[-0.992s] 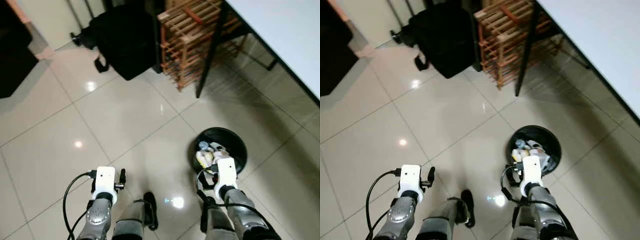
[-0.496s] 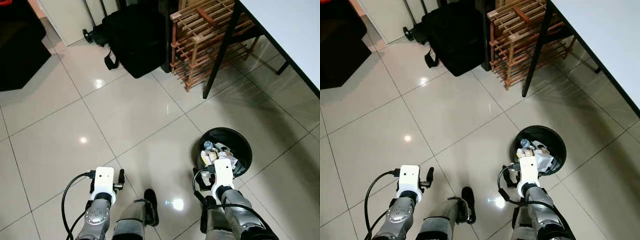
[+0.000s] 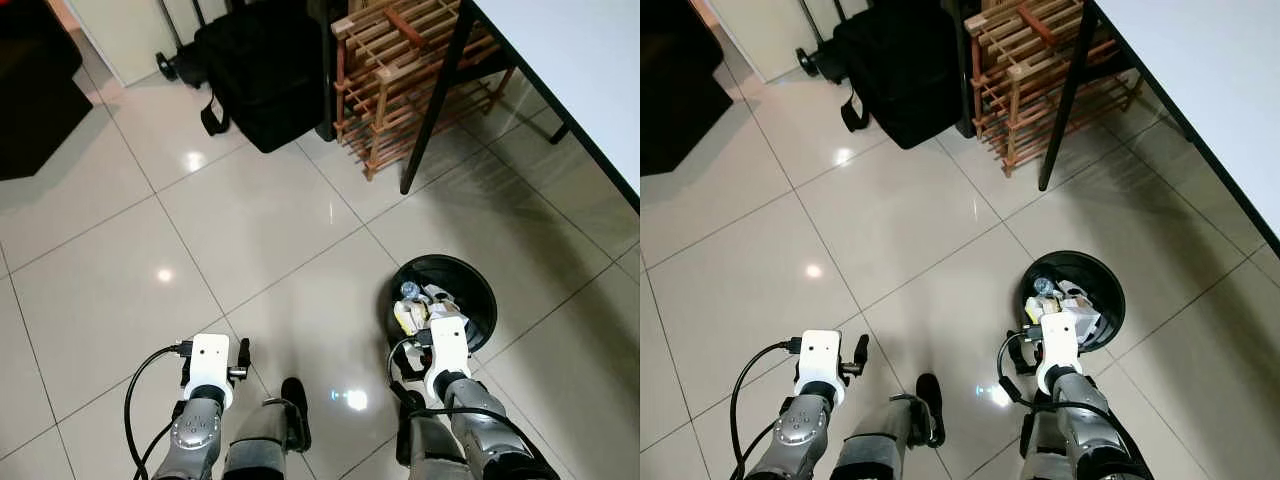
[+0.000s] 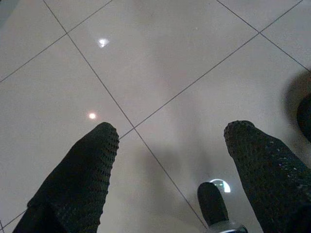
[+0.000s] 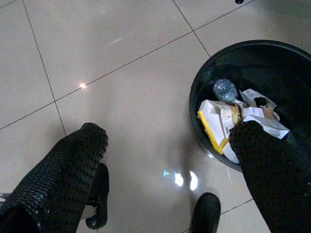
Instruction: Picking trash to rubbish bin
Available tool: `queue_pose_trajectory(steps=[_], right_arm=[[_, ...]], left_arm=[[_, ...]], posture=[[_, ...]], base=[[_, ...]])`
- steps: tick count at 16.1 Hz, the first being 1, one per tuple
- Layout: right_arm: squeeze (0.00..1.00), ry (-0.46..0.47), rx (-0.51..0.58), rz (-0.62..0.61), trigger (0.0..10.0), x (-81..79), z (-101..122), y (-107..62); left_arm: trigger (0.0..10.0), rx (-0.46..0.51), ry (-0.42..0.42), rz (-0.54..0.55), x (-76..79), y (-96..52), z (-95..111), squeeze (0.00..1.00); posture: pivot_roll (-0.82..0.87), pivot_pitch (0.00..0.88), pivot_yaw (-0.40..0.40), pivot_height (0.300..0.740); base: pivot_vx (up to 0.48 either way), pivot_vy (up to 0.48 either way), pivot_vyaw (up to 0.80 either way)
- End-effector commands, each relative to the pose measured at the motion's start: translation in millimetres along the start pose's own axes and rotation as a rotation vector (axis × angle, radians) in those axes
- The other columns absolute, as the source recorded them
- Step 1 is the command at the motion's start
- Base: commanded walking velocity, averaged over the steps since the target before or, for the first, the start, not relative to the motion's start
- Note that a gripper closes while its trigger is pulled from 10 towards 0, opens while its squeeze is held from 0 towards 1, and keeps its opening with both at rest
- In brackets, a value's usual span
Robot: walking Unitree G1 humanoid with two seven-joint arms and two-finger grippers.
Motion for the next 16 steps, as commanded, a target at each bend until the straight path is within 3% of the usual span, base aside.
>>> queue_pose_trajectory(steps=[1,8,16], right_arm=[[0.00,0.016,-0.047,-0.011,10.0,1.2,-15.8,-5.0],[0.00,0.019,-0.050,-0.012,10.0,1.6,-17.3,-5.6],[0.00,0.018,-0.055,-0.006,10.0,1.4,-17.0,-5.1]], left_arm=[[10.0,-0.072,0.001,0.006,-1.5,-8.6,-20.4,0.00],[10.0,-0.075,-0.002,0.004,-1.3,-8.4,-20.6,0.00],[10.0,-0.064,0.005,0.006,-0.7,-7.9,-18.4,0.00]], posture=[[0.04,0.337,0.109,0.740],[0.04,0.337,0.109,0.740],[0.04,0.330,0.105,0.740]], base=[[0.000,0.262,0.00],[0.000,0.480,0.00],[0.000,0.000,-0.06]])
Point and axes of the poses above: a point about 5 cm out from each wrist's last joint towards the gripper, its own y axis pointing out of the wrist towards the gripper, its own z axis along the axis of the wrist's last joint, x = y × z, the point moved 5 cm from there along y, pointing out of the wrist towards the gripper, and after that the axes turned 8 degrees about y, right-handed, at the moved point
